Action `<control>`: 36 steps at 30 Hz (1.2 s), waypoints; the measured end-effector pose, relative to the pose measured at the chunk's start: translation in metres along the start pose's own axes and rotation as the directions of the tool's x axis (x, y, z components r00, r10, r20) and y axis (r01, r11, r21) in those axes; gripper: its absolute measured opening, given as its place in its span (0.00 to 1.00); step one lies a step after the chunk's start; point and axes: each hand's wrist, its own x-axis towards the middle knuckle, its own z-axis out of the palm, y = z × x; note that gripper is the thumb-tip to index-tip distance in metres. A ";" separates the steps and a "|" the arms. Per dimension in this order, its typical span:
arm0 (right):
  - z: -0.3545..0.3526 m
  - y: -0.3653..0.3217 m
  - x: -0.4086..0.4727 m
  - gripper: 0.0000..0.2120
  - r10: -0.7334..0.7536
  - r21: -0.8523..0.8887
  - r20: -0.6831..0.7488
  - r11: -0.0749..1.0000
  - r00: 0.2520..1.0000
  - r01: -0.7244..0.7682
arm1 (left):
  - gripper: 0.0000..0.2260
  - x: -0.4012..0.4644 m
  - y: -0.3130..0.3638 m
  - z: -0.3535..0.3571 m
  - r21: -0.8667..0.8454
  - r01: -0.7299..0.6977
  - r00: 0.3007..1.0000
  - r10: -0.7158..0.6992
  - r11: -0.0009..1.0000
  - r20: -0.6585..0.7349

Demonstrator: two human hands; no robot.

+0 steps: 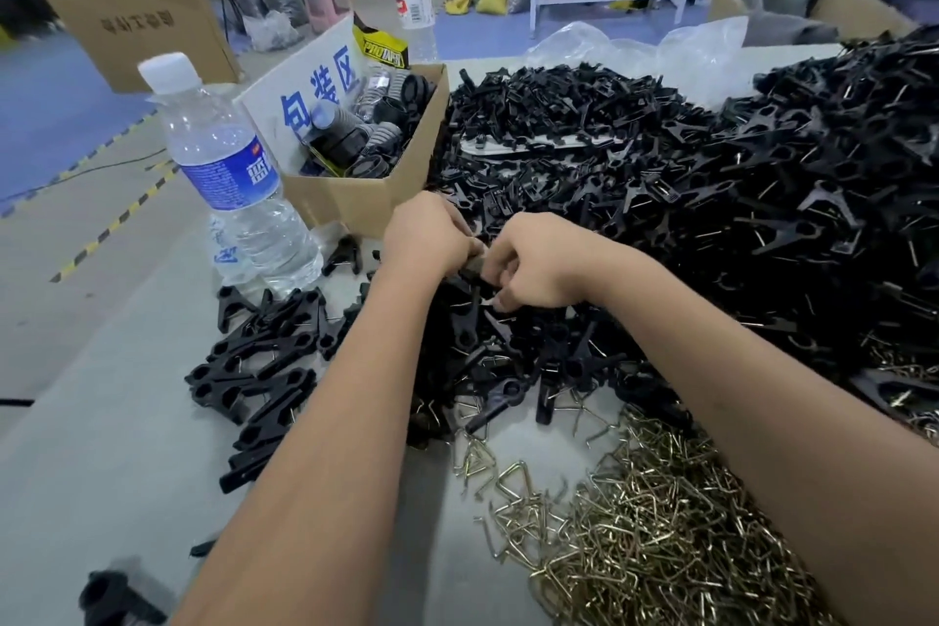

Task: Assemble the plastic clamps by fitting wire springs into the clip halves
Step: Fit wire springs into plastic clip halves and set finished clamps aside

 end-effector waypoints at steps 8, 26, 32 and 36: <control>-0.013 0.028 -0.002 0.01 -0.020 0.206 -0.117 0.978 0.993 0.044 | 0.05 -0.002 -0.015 -0.013 -0.352 -0.008 0.989 -0.045 0.936 -0.142; 0.032 0.066 -0.081 0.09 0.364 0.918 -0.378 0.270 0.851 0.291 | 0.07 -0.077 0.039 0.040 -0.940 0.004 0.973 0.215 0.342 0.082; 0.050 0.068 -0.104 0.07 0.459 0.906 -0.419 0.274 0.783 0.323 | 0.06 -0.095 0.040 0.051 -0.941 0.029 0.939 0.314 0.336 0.142; 0.052 0.067 -0.108 0.07 0.472 0.906 -0.419 0.271 0.776 0.324 | 0.07 -0.098 0.040 0.052 -0.934 0.040 0.921 0.349 0.354 0.172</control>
